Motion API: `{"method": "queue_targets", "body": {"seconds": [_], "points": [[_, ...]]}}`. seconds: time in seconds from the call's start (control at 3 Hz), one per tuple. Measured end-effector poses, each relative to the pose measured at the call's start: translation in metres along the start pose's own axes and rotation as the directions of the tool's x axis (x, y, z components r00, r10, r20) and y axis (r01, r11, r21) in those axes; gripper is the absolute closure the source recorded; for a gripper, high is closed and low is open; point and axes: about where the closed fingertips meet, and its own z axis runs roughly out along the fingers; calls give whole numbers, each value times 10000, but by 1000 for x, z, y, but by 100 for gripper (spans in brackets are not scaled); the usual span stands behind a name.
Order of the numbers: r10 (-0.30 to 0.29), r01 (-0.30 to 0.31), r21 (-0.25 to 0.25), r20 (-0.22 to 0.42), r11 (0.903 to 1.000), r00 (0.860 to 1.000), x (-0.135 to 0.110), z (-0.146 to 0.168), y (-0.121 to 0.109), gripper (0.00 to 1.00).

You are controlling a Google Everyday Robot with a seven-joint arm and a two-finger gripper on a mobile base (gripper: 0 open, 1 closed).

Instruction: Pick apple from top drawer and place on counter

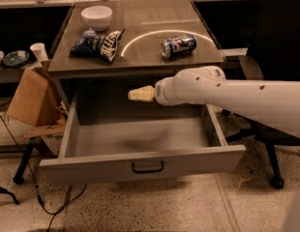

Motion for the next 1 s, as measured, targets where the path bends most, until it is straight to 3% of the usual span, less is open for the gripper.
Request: {"method": "queue_targets", "body": {"seconds": [0.33,0.67,1.0], "points": [[773,-807,479,697,9956,9946,-7,27,-26,0],[1407,-1552,899,1506,9838,9785,-20,39,-60,0],[1406,-1552,899,1507,9838,9785,-20,39,-60,0]]}}
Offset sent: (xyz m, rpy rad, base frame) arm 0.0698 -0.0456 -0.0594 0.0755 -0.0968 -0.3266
